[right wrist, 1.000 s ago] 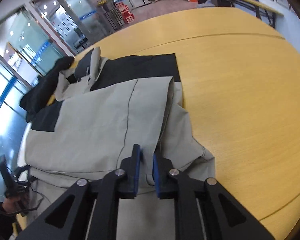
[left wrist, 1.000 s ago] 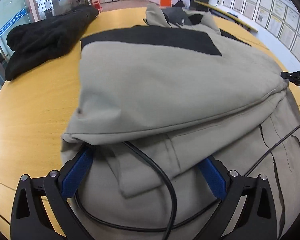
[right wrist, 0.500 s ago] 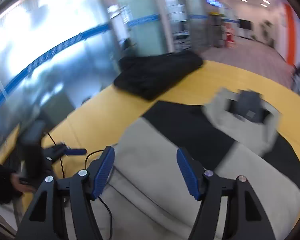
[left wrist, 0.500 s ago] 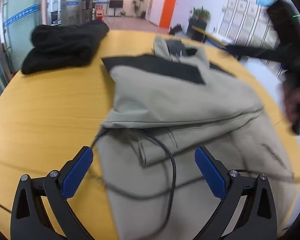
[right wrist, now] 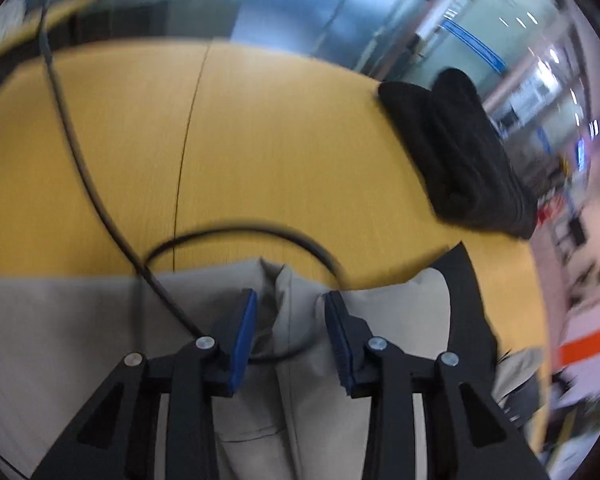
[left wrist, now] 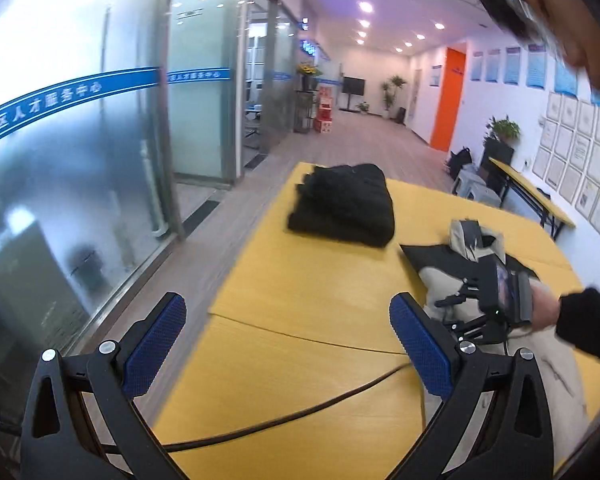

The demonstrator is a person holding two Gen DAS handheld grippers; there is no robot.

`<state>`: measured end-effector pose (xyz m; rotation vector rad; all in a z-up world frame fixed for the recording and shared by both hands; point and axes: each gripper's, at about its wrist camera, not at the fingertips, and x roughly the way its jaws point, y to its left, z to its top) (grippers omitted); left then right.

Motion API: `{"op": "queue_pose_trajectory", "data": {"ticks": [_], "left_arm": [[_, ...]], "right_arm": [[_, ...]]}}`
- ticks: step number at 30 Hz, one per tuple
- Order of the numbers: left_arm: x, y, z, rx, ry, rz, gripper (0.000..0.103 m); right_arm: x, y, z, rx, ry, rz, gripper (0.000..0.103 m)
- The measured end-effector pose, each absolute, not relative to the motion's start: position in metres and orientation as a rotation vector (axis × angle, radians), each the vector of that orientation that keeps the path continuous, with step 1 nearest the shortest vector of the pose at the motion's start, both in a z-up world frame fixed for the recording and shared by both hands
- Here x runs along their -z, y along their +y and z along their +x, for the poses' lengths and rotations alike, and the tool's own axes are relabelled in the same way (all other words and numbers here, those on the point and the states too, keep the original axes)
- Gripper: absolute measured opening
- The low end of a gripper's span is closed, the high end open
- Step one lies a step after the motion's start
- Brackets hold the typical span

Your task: Fold clothes

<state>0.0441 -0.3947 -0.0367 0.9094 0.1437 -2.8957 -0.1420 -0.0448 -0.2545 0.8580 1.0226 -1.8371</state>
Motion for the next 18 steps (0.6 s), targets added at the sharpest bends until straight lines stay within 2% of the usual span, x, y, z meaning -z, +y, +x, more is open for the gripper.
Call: {"op": "queue_pose_trajectory", "data": {"ticks": [3, 5, 7, 11, 14, 18], "left_arm": [[0.027, -0.397, 0.048, 2.859, 0.043, 0.929, 0.103], [0.027, -0.398, 0.051, 2.869, 0.061, 0.931, 0.103], [0.027, -0.402, 0.054, 2.862, 0.108, 0.923, 0.103], [0.029, -0.412, 0.063, 2.779, 0.127, 0.877, 0.103], [0.043, -0.424, 0.063, 2.678, 0.117, 0.919, 0.103], [0.065, -0.417, 0.06, 2.664, 0.089, 0.997, 0.103]], "right_arm": [[0.261, -0.042, -0.148, 1.846, 0.997, 0.902, 0.039], [0.255, -0.036, -0.147, 1.799, 0.863, 0.917, 0.053], [0.239, -0.028, -0.146, 1.782, 0.69, 0.907, 0.062], [0.213, 0.005, -0.149, 1.718, 0.348, 0.927, 0.067], [0.205, 0.041, -0.157, 1.673, 0.164, 0.98, 0.069], [0.209, 0.034, -0.157, 1.76, 0.293, 0.967, 0.071]]}}
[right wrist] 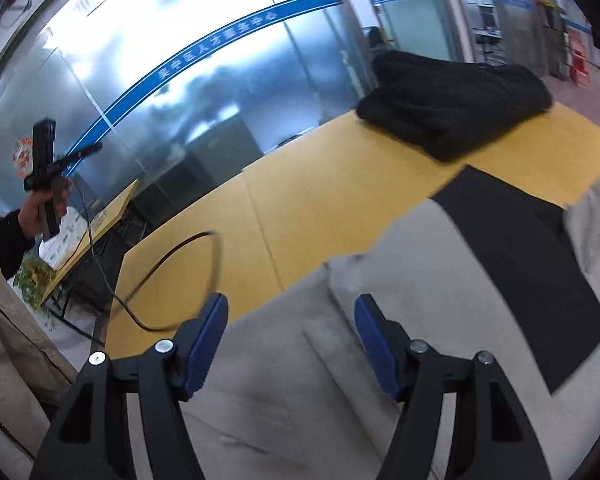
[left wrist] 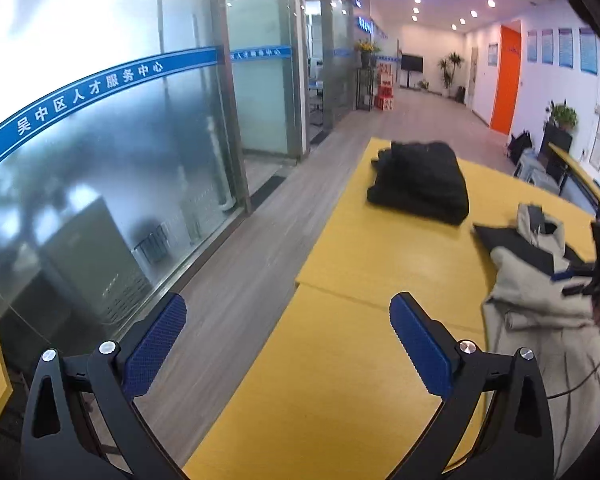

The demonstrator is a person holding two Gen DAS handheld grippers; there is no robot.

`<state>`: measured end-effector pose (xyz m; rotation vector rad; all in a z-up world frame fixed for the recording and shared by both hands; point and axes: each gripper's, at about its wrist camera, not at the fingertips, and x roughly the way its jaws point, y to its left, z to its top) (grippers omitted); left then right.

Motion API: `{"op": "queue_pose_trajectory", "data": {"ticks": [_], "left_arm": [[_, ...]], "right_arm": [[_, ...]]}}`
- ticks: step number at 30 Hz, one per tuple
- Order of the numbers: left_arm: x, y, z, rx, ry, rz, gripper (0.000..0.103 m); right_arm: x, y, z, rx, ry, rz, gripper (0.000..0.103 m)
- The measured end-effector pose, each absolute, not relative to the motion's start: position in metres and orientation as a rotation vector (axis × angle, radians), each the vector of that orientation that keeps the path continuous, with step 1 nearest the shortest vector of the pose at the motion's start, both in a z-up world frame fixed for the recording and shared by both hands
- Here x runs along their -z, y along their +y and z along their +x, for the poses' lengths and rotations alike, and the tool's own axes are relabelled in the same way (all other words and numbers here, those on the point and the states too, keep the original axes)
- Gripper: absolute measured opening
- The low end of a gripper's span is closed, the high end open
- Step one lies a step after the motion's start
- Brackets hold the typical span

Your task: Fold clothes

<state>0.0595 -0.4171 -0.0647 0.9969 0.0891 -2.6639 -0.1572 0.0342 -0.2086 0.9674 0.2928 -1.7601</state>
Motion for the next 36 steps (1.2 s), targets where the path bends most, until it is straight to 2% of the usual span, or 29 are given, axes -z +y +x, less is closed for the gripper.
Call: {"op": "queue_pose_trajectory", "data": {"ticks": [8, 10, 15, 17, 19, 21, 24, 27, 29, 30, 32, 36], "left_arm": [[0.099, -0.363, 0.038, 2.822, 0.184, 1.158, 0.103], [0.103, -0.343, 0.03, 2.895, 0.224, 1.191, 0.103], [0.113, -0.298, 0.01, 3.019, 0.224, 1.278, 0.103], [0.117, -0.28, 0.002, 3.067, 0.22, 1.314, 0.103], [0.121, -0.262, -0.006, 3.114, 0.216, 1.351, 0.103], [0.125, -0.246, -0.015, 3.153, 0.198, 1.383, 0.103], [0.128, -0.225, -0.027, 3.218, 0.18, 1.422, 0.103], [0.135, -0.196, -0.044, 3.305, 0.133, 1.462, 0.103], [0.144, -0.173, -0.06, 3.353, 0.09, 1.505, 0.103], [0.148, -0.161, -0.069, 3.376, 0.07, 1.527, 0.103], [0.155, -0.131, -0.088, 3.427, -0.003, 1.55, 0.103], [0.179, -0.083, -0.133, 3.458, -0.022, 1.559, 0.103]], "right_arm": [[0.216, 0.02, -0.158, 1.924, 0.562, 0.93, 0.072], [0.24, -0.014, -0.159, 1.964, 0.706, 0.906, 0.07], [0.276, -0.043, -0.155, 2.003, 0.953, 0.856, 0.041], [0.275, -0.041, -0.152, 2.027, 0.962, 0.828, 0.018], [0.265, -0.031, -0.152, 2.07, 0.906, 0.793, 0.009], [0.251, -0.016, -0.148, 2.114, 0.84, 0.746, 0.007], [0.242, 0.018, -0.141, 2.144, 0.704, 0.728, 0.007], [0.28, 0.028, -0.134, 2.034, 0.743, 0.843, 0.01], [0.279, 0.041, -0.131, 2.036, 0.659, 0.872, 0.012], [0.279, 0.049, -0.129, 2.039, 0.617, 0.887, 0.016], [0.273, 0.092, -0.119, 2.131, 0.522, 0.941, 0.042], [0.262, 0.177, -0.101, 2.305, 0.317, 1.046, 0.054]]}}
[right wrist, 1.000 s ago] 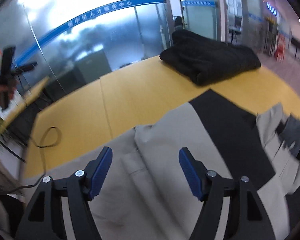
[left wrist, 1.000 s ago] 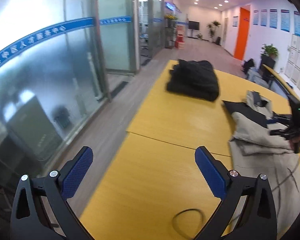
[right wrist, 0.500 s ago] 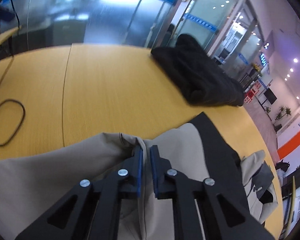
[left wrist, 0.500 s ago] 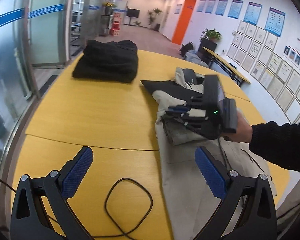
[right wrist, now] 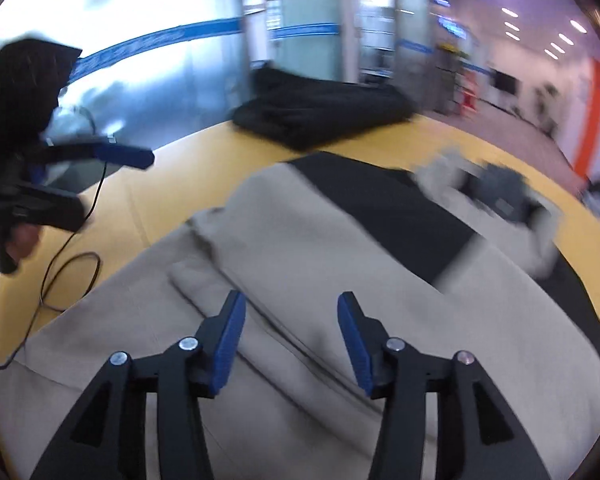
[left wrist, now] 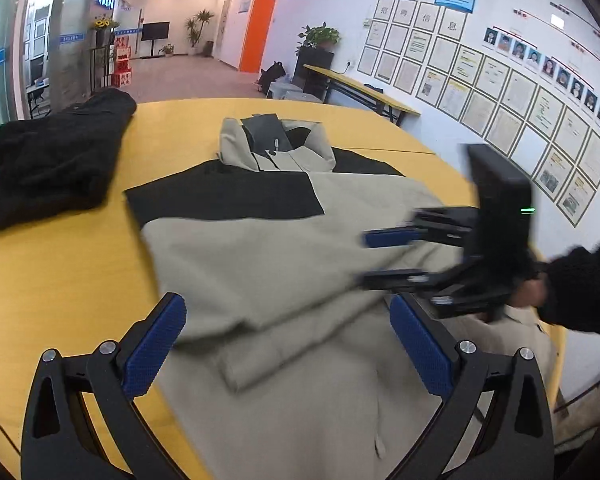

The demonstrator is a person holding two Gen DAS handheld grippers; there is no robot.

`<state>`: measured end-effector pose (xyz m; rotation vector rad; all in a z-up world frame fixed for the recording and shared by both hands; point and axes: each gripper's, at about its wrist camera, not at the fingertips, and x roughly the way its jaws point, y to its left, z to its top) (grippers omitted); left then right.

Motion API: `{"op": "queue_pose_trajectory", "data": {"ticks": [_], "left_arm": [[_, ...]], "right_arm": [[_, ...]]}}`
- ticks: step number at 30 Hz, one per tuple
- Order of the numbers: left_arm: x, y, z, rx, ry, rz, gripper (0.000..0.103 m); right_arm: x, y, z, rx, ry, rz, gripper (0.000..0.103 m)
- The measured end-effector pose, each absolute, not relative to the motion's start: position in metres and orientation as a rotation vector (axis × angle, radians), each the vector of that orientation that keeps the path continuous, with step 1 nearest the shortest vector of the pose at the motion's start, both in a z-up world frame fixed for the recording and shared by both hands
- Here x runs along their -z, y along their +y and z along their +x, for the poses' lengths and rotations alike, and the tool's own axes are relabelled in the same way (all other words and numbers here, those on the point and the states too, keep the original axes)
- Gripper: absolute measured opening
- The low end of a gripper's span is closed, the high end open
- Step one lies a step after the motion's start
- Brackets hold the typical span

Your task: Fold clothes

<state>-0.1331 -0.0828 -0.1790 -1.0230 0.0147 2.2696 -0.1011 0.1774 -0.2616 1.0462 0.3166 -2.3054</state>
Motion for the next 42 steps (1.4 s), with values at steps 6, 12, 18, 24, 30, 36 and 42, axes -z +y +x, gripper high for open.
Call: {"op": "queue_pose_trajectory", "data": {"ticks": [6, 12, 18, 24, 30, 36, 42], "left_arm": [[0.261, -0.026, -0.158, -2.265, 0.231, -1.186, 0.102], [0.257, -0.009, -0.141, -2.319, 0.386, -1.22, 0.103], [0.212, -0.017, -0.07, -2.327, 0.32, -1.33, 0.103], [0.159, -0.071, 0.017, -2.443, 0.186, -1.447, 0.102], [0.101, -0.184, 0.082, -2.555, 0.151, -1.564, 0.103], [0.103, -0.246, 0.127, -2.433, 0.16, -1.651, 0.103], [0.164, -0.227, 0.126, -2.196, -0.098, -1.616, 0.102]], "right_arm": [[0.262, 0.289, -0.064, 2.501, 0.139, 1.199, 0.058], [0.292, 0.358, -0.023, 2.603, 0.151, 1.354, 0.062], [0.295, 0.392, 0.035, 2.622, 0.084, 1.348, 0.068], [0.288, 0.391, 0.096, 2.598, 0.036, 1.443, 0.075], [0.224, 0.431, 0.17, 2.581, -0.166, 1.468, 0.075], [0.197, 0.494, 0.247, 2.577, -0.261, 1.69, 0.075], [0.181, 0.523, 0.302, 2.603, -0.307, 1.775, 0.075]]}}
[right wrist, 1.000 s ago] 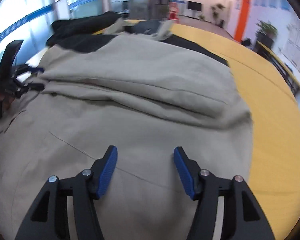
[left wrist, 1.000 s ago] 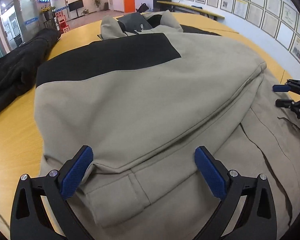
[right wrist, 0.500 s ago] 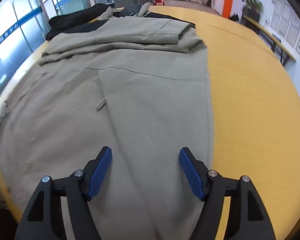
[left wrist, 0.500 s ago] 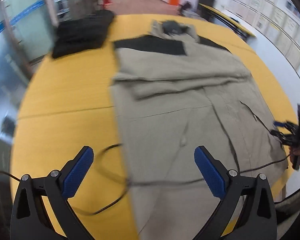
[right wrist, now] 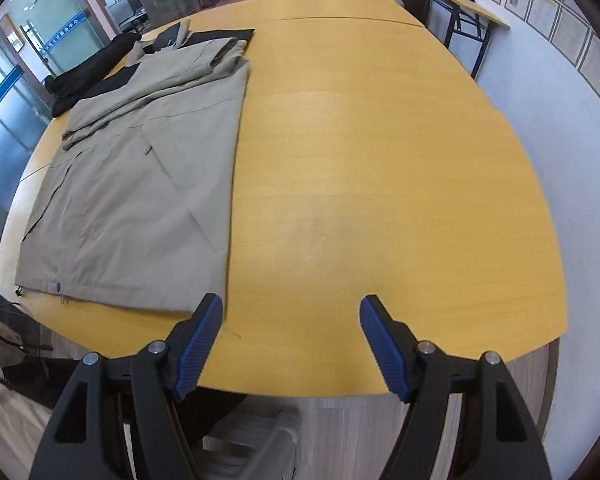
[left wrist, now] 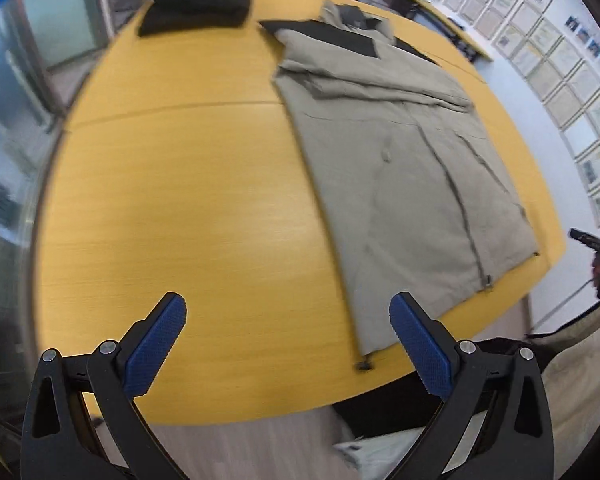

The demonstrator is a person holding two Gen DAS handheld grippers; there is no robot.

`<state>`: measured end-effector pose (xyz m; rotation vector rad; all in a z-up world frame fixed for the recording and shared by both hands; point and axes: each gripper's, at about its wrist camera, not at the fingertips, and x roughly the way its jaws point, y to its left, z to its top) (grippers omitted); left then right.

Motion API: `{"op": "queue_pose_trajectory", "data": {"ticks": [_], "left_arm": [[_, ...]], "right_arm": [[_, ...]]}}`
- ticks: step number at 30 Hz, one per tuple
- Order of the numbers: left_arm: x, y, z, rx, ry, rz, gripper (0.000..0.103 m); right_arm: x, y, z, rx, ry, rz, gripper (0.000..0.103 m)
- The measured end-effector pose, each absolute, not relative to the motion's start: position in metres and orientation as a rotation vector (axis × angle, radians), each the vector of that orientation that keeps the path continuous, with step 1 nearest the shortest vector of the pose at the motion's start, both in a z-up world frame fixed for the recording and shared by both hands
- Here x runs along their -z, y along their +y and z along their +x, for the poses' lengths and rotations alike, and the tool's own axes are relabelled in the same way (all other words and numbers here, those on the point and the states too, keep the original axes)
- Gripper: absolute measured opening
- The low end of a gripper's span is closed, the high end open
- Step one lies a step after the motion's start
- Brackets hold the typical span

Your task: Fold clothes

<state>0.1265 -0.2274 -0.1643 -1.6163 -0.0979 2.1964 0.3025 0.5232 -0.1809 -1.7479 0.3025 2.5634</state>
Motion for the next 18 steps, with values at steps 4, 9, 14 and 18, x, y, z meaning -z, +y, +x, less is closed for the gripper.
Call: {"op": "queue_pose_trajectory", "data": {"ticks": [4, 9, 14, 18], "left_arm": [[0.206, -0.189, 0.121, -2.043, -0.275, -1.638, 0.101], [0.246, -0.156, 0.122, -1.939, -0.378, -1.708, 0.101], [0.262, -0.126, 0.128, -1.905, -0.317, -1.776, 0.103], [0.261, -0.114, 0.134, -1.937, -0.267, -1.77, 0.103]], "right_arm": [[0.198, 0.507, 0.289, -2.652, 0.469, -1.836, 0.075], [0.242, 0.495, 0.262, -2.651, 0.66, -2.025, 0.075], [0.273, 0.487, 0.237, -2.663, 0.668, -2.134, 0.074], [0.283, 0.482, 0.233, -2.724, 0.664, -2.156, 0.072]]}}
